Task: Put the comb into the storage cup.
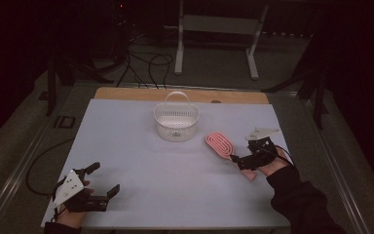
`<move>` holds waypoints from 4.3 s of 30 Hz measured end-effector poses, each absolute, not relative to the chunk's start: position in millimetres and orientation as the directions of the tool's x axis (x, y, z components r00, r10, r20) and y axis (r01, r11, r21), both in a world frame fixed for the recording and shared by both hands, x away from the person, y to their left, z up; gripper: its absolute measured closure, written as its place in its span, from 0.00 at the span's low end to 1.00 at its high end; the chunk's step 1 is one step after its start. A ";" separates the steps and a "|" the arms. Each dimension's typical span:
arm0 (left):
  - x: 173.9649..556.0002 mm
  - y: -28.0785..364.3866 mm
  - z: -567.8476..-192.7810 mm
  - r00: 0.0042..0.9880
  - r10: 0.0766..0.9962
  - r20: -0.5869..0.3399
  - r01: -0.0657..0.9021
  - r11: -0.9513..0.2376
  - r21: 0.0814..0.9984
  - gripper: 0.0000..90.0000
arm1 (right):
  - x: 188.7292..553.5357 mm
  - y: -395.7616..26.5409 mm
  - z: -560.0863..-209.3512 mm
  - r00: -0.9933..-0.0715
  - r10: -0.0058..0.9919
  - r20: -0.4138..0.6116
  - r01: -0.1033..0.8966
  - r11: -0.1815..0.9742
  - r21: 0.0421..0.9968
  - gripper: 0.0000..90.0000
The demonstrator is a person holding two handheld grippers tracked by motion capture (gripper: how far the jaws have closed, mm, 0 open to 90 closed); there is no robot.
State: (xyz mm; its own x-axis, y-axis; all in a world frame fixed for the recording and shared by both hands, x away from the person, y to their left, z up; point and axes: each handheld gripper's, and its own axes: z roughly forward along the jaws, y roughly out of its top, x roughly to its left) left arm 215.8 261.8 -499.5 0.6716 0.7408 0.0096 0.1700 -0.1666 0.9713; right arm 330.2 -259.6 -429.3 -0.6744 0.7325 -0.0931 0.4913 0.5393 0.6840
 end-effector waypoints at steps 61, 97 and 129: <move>216.2 264.0 -499.8 0.663 0.748 0.005 0.176 -0.163 0.971 0.00 | 377.4 -235.2 -465.6 -0.691 0.723 0.000 0.675 0.645 0.358 0.24; 216.8 265.6 -500.3 0.661 0.751 -0.007 0.185 -0.155 0.970 0.00 | 390.5 -217.2 -487.2 -0.687 0.724 -0.054 0.715 0.688 0.125 0.73; 216.6 264.3 -501.2 0.664 0.748 -0.005 0.193 -0.165 0.967 0.00 | 374.2 -221.8 -491.6 -0.687 0.720 -0.101 0.688 0.688 0.230 0.78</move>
